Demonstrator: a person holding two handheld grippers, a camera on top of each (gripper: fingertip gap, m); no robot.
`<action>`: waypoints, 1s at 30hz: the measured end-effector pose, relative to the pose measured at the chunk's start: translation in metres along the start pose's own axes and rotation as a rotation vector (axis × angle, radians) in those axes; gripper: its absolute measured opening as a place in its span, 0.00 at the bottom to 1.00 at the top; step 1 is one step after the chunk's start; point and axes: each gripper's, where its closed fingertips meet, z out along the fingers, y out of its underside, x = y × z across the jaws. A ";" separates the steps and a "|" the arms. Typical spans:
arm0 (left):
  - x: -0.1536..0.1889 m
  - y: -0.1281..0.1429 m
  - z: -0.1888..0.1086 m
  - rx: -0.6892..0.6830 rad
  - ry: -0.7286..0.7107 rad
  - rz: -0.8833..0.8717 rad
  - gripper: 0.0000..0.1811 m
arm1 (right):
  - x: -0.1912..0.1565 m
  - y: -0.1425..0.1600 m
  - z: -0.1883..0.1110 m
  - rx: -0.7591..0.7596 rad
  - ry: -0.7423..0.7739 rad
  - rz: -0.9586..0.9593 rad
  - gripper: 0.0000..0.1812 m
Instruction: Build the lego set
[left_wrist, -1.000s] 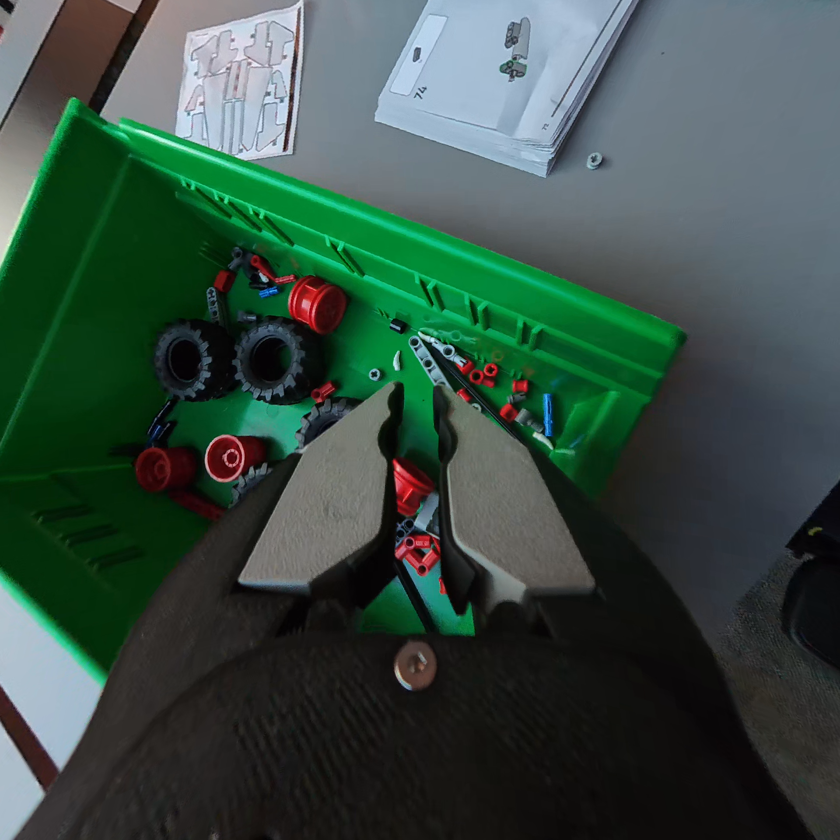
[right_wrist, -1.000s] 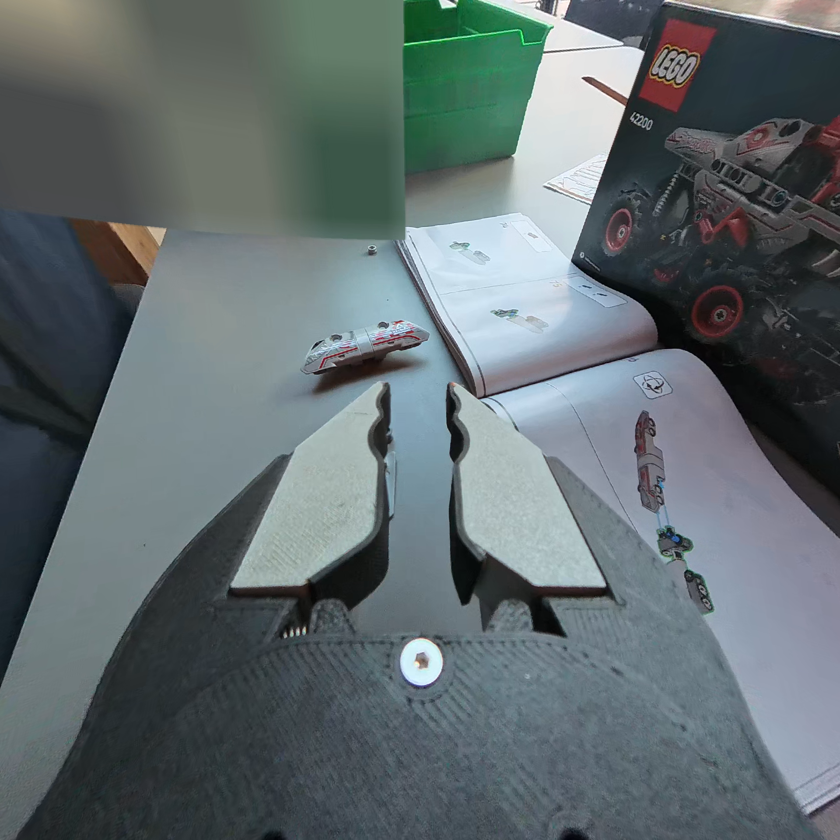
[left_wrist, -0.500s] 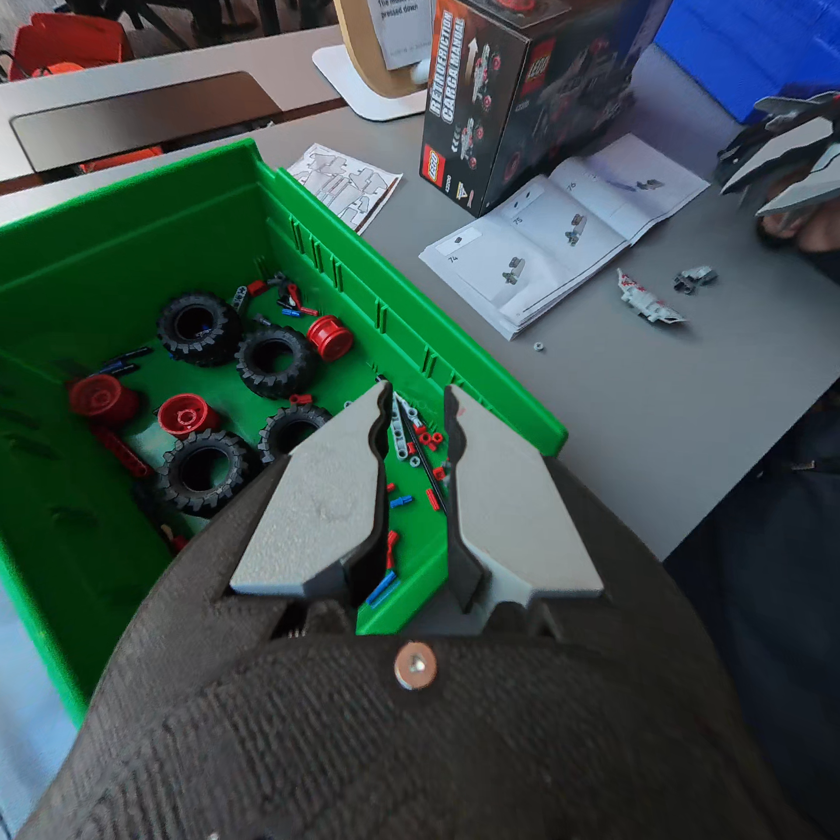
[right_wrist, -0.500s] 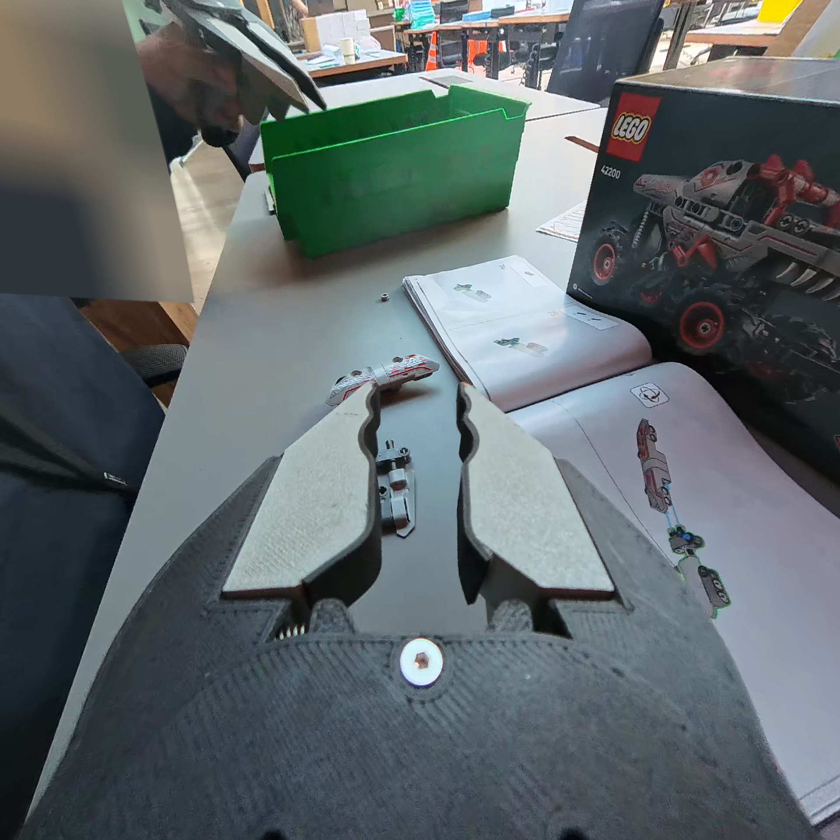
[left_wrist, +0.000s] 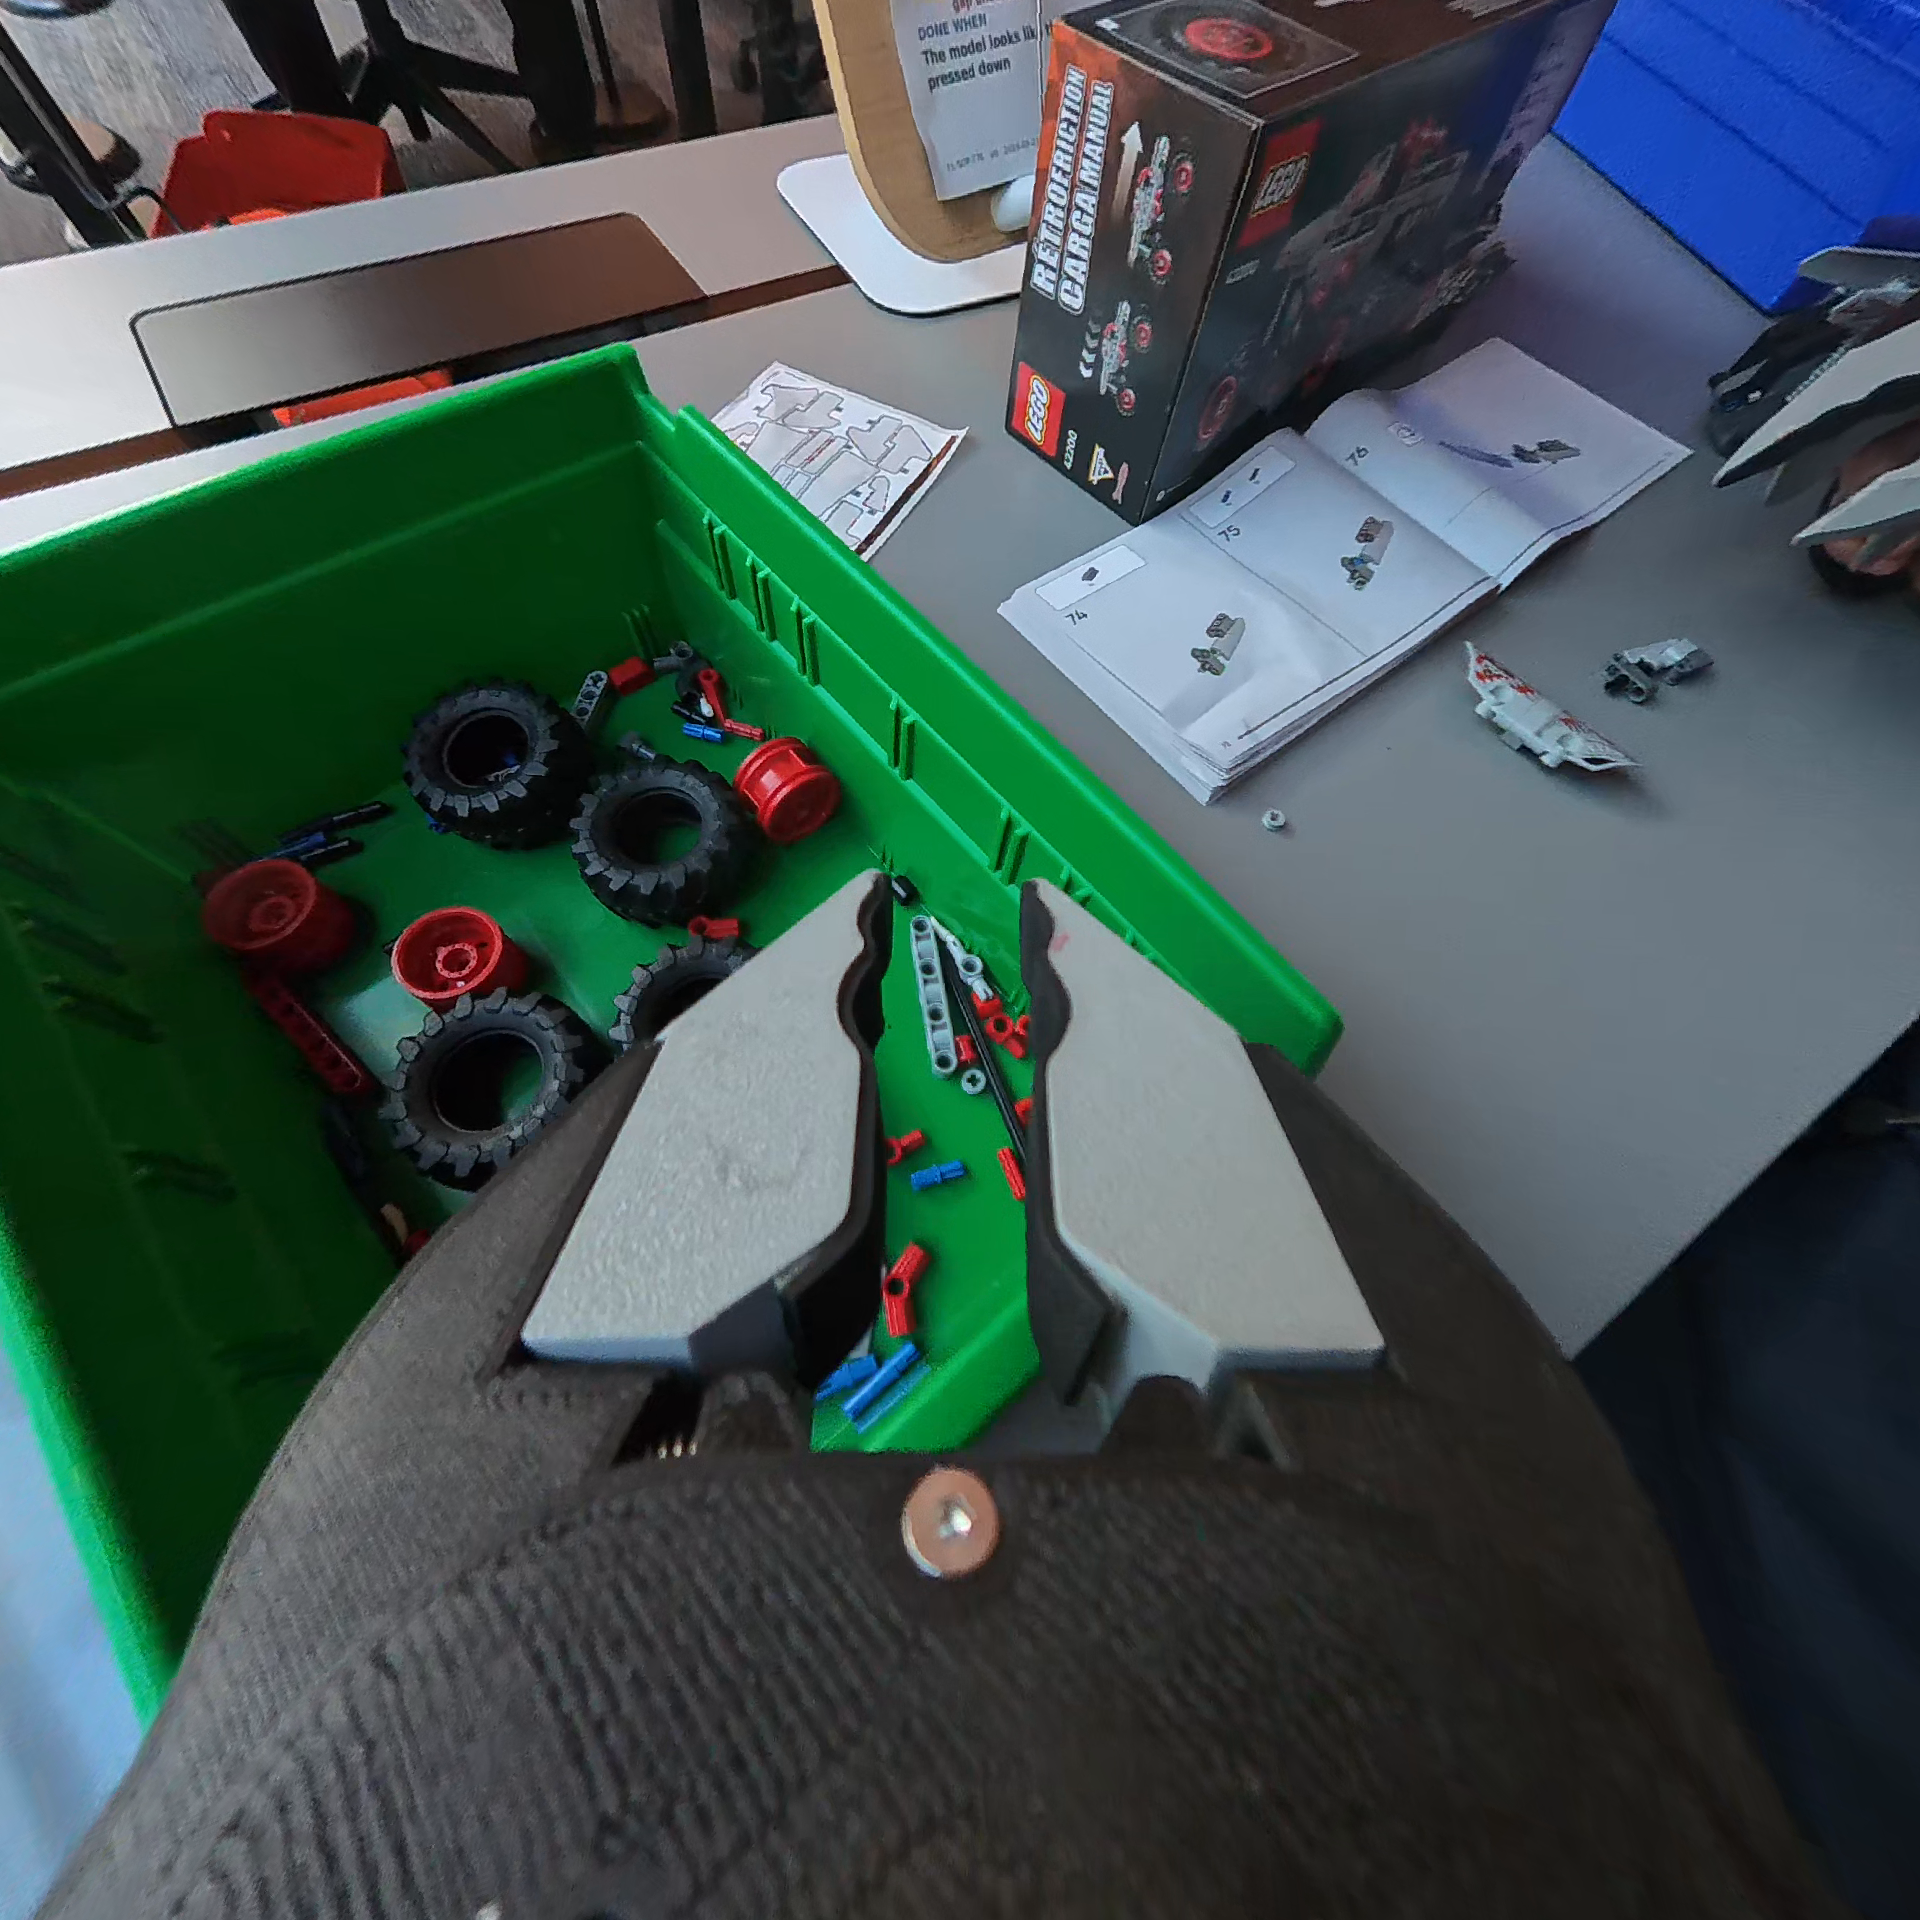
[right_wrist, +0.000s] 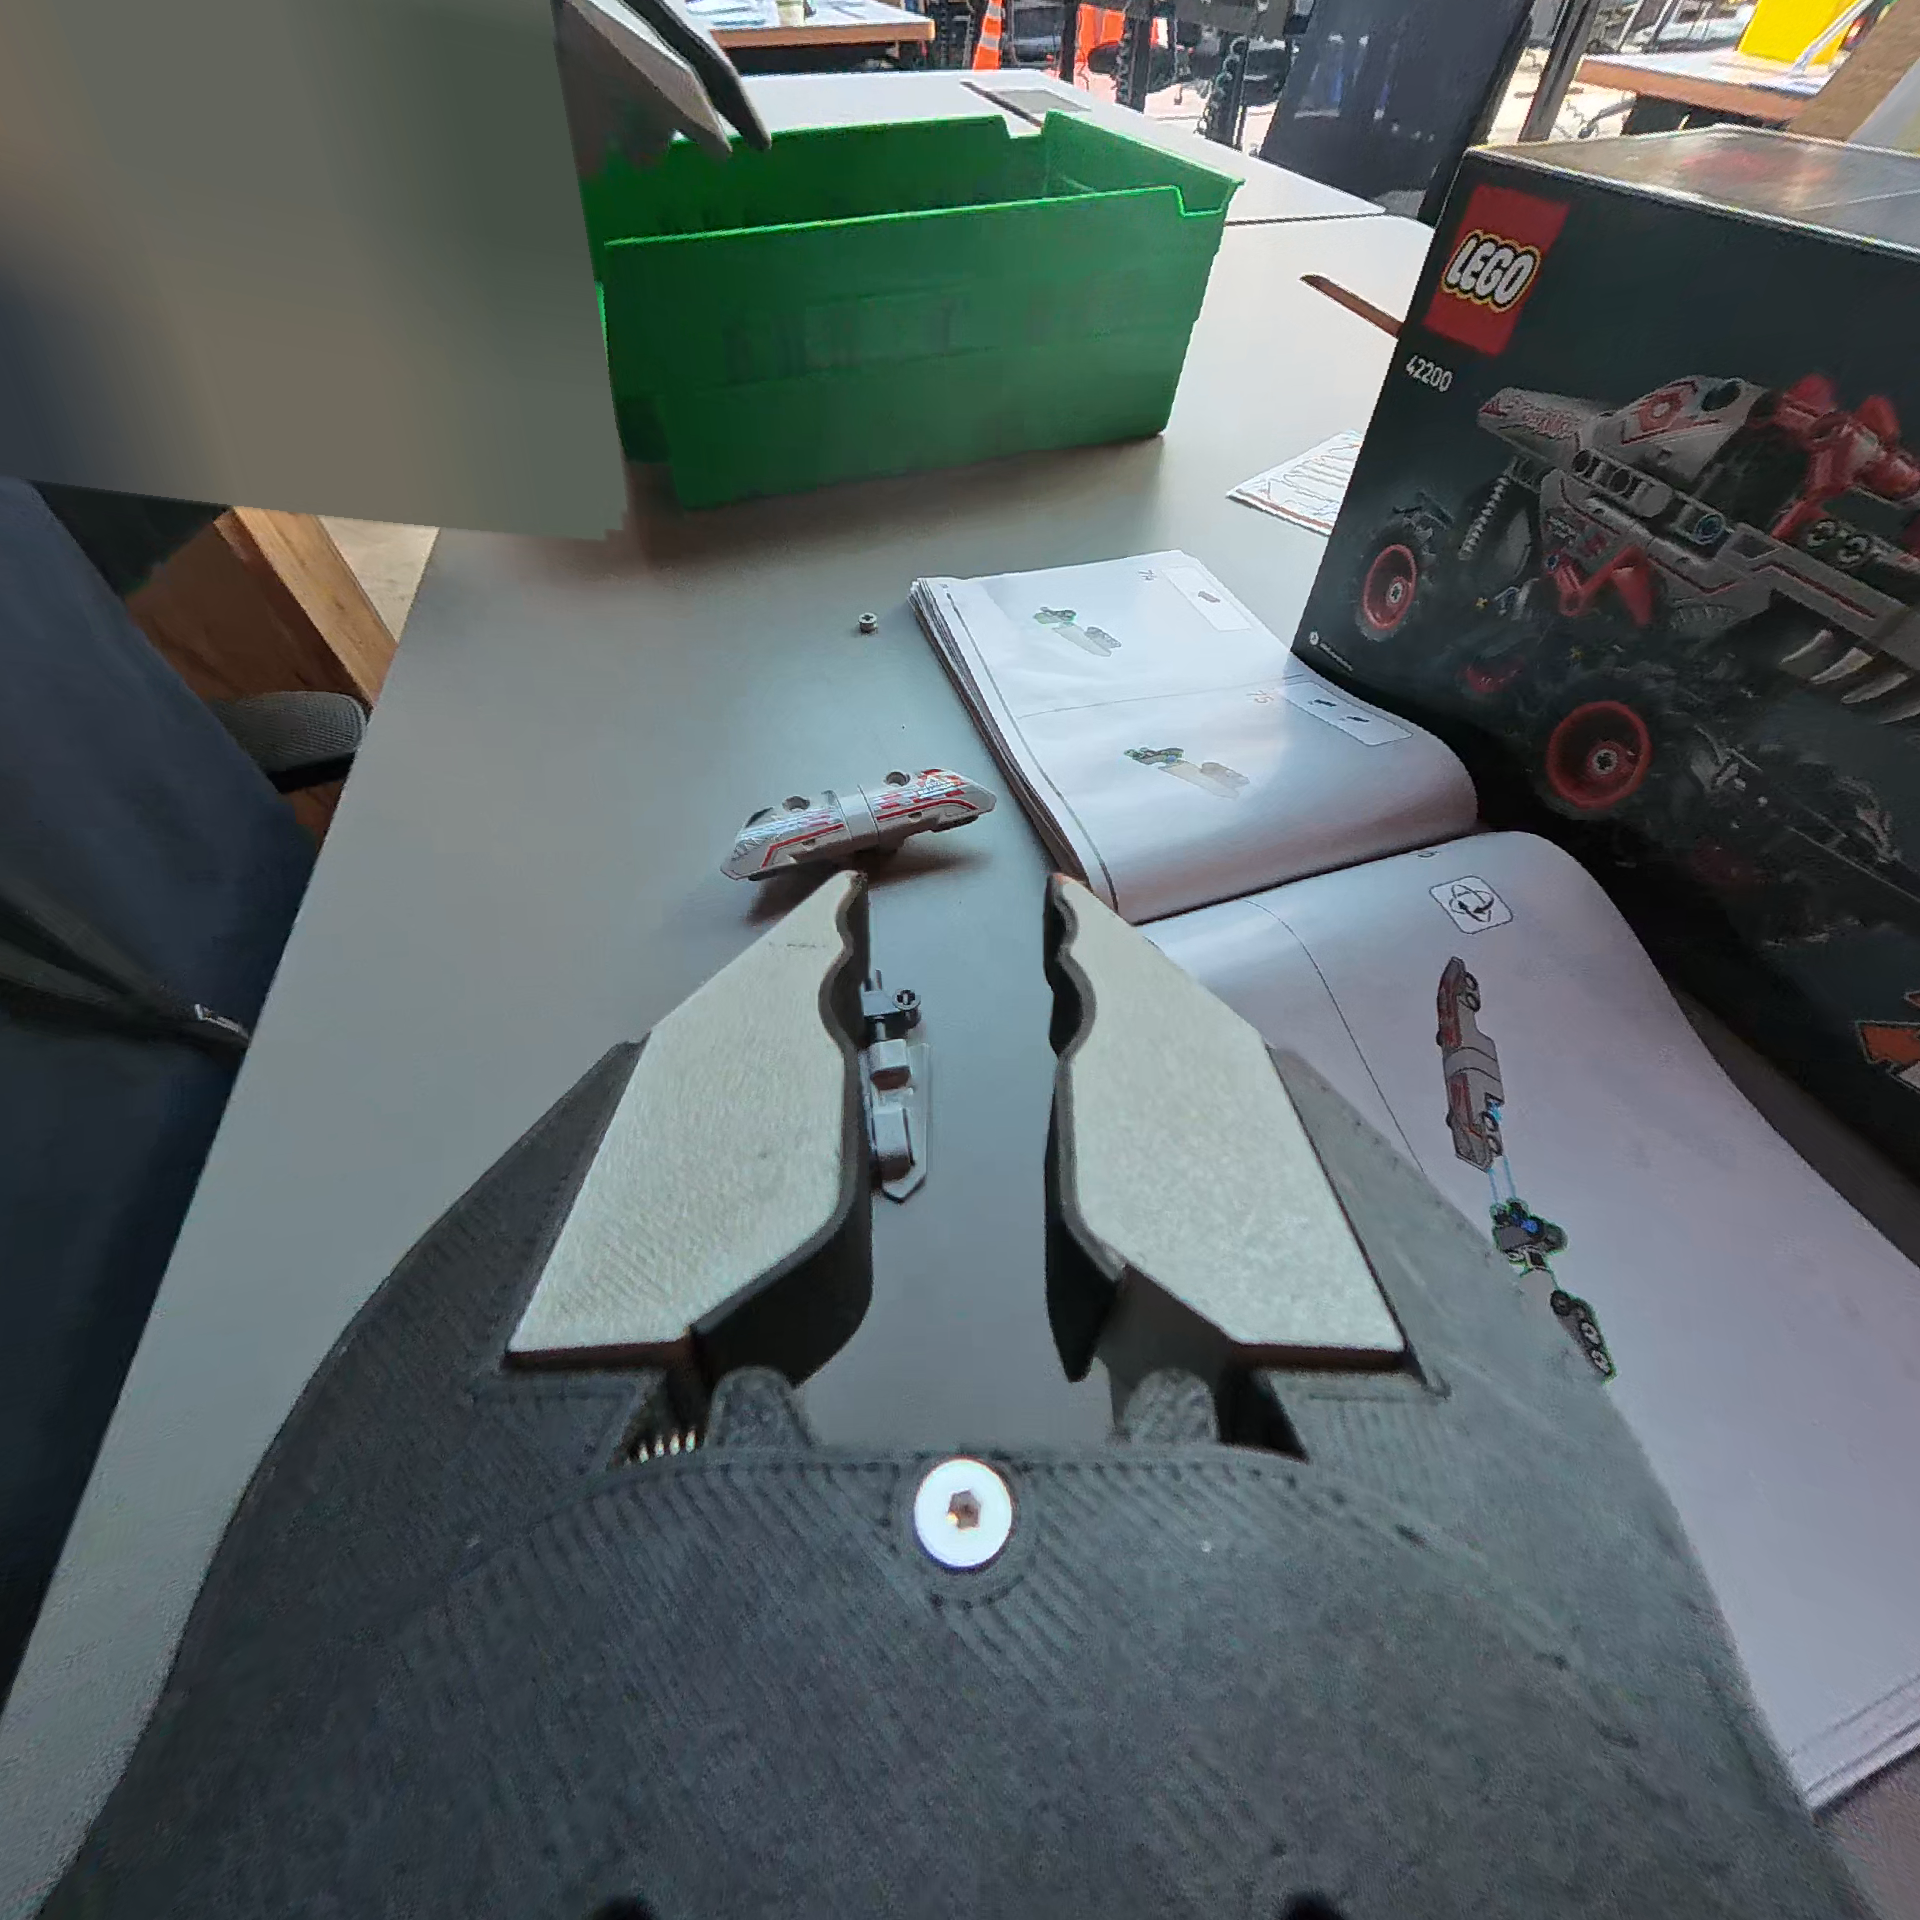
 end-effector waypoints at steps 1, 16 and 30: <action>-0.002 0.000 0.003 0.003 -0.006 0.003 0.12 | 0.001 0.001 0.000 -0.002 0.004 -0.003 0.17; -0.025 -0.017 0.030 0.072 -0.060 0.046 0.11 | 0.008 0.009 0.007 -0.041 -0.031 0.045 0.19; -0.030 -0.085 0.036 0.373 -0.130 0.070 0.15 | 0.001 0.013 0.010 -0.076 -0.089 0.034 0.21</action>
